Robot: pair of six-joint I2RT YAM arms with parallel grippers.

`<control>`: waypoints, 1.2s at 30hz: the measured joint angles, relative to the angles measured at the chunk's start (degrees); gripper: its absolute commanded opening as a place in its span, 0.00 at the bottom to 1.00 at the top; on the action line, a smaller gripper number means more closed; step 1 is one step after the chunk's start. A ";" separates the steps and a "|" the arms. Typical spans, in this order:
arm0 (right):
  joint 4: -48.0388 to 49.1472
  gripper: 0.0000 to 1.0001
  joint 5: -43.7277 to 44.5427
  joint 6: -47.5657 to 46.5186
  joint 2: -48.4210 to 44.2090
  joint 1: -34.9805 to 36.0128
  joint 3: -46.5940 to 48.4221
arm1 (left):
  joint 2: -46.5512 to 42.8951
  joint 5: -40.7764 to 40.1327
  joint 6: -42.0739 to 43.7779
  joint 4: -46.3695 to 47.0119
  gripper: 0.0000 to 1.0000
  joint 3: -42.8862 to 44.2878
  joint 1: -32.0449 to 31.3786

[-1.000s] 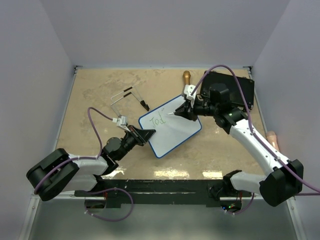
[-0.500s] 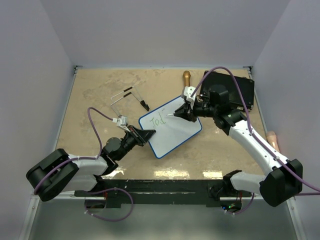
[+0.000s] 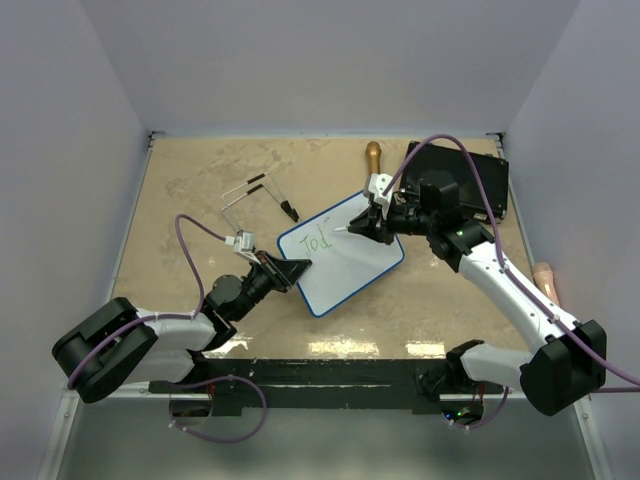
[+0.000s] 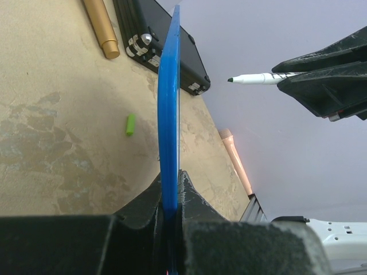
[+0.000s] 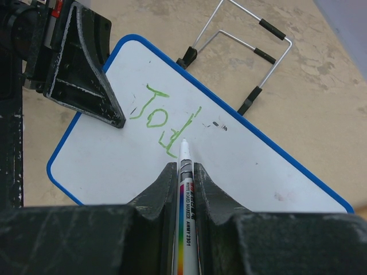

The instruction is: Write a sentence on the whiteboard

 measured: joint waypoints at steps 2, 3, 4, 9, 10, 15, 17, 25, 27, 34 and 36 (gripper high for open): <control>0.00 0.00 0.00 0.00 0.00 0.00 0.00 | 0.00 0.00 0.00 0.02 0.00 0.00 0.00; 0.00 0.00 0.00 0.00 0.00 0.00 0.00 | -0.02 0.00 0.00 0.02 0.00 0.00 0.00; 0.00 0.00 0.00 0.00 0.00 0.00 0.00 | 0.00 0.00 0.00 0.02 0.00 0.00 0.00; 0.00 0.00 0.00 0.00 0.00 0.00 0.00 | -0.02 0.00 -0.02 0.00 0.00 0.00 0.00; 0.00 0.00 0.00 0.00 0.00 0.00 0.00 | 0.00 0.02 -0.02 0.00 0.00 0.00 0.00; -1.60 0.00 0.02 -0.76 0.46 0.00 0.57 | -0.02 0.02 -0.17 0.02 0.00 0.00 0.02; -2.69 0.00 0.07 -1.38 1.53 0.15 1.62 | 0.00 0.04 -0.37 0.00 0.00 0.00 0.07; -3.72 0.00 2.45 -1.66 2.34 1.31 1.88 | 0.00 0.11 -1.05 0.02 0.00 0.00 0.70; -3.67 0.00 3.23 -1.57 2.43 1.40 1.88 | 0.00 0.22 -1.07 0.00 0.00 0.00 0.74; -3.48 0.00 6.56 -1.16 5.66 3.78 1.90 | 0.13 0.98 -1.46 0.02 0.00 0.00 0.74; -3.50 0.00 7.37 -0.98 6.29 4.33 1.90 | 0.33 1.25 -1.46 0.00 0.00 0.00 0.74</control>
